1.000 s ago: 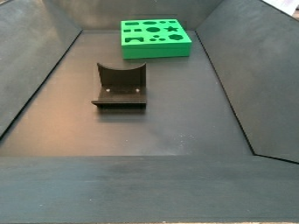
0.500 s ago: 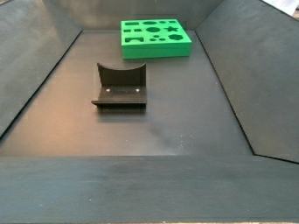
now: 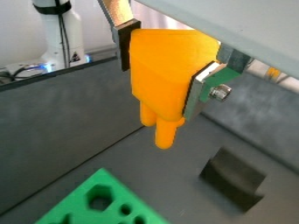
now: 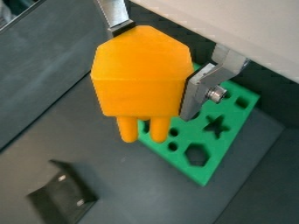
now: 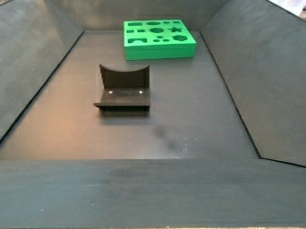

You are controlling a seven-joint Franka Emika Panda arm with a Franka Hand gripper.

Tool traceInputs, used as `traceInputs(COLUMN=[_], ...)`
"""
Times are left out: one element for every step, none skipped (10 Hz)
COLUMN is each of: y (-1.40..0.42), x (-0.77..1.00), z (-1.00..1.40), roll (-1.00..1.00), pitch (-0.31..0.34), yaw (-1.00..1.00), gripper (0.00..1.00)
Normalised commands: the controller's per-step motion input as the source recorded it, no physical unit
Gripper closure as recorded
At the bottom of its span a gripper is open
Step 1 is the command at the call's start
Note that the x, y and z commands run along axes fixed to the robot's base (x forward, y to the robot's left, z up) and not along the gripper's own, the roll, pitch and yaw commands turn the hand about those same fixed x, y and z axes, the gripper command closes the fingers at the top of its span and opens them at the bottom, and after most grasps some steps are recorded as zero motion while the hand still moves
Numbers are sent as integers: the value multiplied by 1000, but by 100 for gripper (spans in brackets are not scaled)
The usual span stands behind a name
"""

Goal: Pick up the 3 prong object. Move up. Rotate the 3 prong object. Place the 3 prong object on the fixture. Regrasp the 3 prong object. Move to above the board. Insert the 3 prong object.
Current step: Move to above the board, then insert the 3 prong object.

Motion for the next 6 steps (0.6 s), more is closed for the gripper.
traceInputs(y=[-92, -54, -11, 7, 19, 0], x=[-165, -148, -126, -95, -74, 0], z=[29, 28, 14, 10, 7, 0], roll=[-905, -758, -485, -296, -202, 0], pitch=[-58, -68, -85, -83, -73, 10], yaw=[-83, -67, -29, -17, -11, 0], gripper=[100, 100, 100, 100, 100, 100])
